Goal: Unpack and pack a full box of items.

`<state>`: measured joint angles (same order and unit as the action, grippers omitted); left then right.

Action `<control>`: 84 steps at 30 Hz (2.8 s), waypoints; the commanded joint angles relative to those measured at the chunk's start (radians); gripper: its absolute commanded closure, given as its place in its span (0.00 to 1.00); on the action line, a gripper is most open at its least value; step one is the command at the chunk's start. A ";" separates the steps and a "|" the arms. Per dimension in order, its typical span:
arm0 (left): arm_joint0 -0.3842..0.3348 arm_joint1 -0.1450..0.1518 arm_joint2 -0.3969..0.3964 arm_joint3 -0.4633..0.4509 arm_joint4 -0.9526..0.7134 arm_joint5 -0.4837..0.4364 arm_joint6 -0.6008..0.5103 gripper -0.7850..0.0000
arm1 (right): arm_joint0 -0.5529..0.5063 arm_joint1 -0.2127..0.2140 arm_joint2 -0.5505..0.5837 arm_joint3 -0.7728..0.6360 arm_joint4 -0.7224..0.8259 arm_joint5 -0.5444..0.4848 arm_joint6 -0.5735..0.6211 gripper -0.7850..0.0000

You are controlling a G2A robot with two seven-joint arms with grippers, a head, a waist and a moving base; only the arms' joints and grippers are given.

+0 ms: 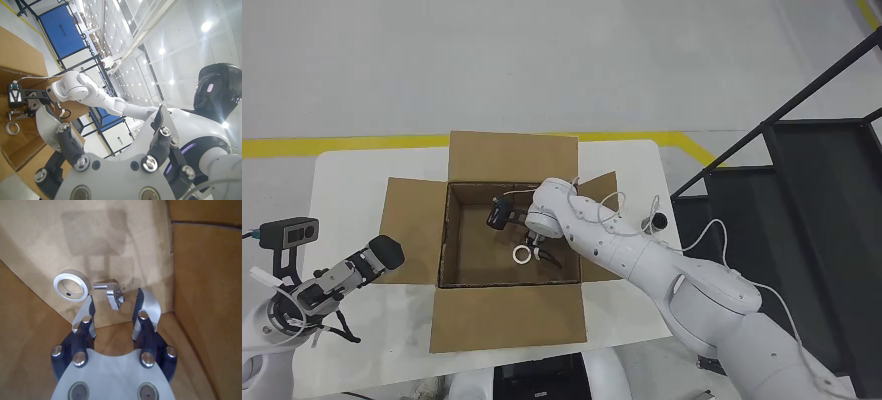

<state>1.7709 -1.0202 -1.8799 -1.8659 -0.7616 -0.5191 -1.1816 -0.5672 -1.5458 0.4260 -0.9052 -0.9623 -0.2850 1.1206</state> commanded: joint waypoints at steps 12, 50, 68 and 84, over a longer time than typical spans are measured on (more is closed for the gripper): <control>0.000 0.000 0.000 0.000 0.000 0.000 0.000 0.00 | 0.025 -0.037 -0.001 0.063 0.002 -0.025 0.023 1.00; 0.000 0.000 0.000 0.000 0.000 0.000 0.000 0.00 | -1.068 0.449 1.294 -1.201 0.621 -0.584 -0.177 1.00; 0.000 0.000 0.000 0.000 0.000 0.000 0.000 0.00 | -1.297 0.433 1.442 -1.050 0.322 -0.337 -0.515 1.00; 0.000 0.000 0.000 0.000 0.000 0.000 0.000 0.00 | -1.127 0.431 1.206 -0.803 0.088 -0.069 -0.377 1.00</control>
<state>1.7709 -1.0202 -1.8799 -1.8659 -0.7616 -0.5191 -1.1816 -1.7013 -1.1149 1.6442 -1.7168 -0.8628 -0.3604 0.7316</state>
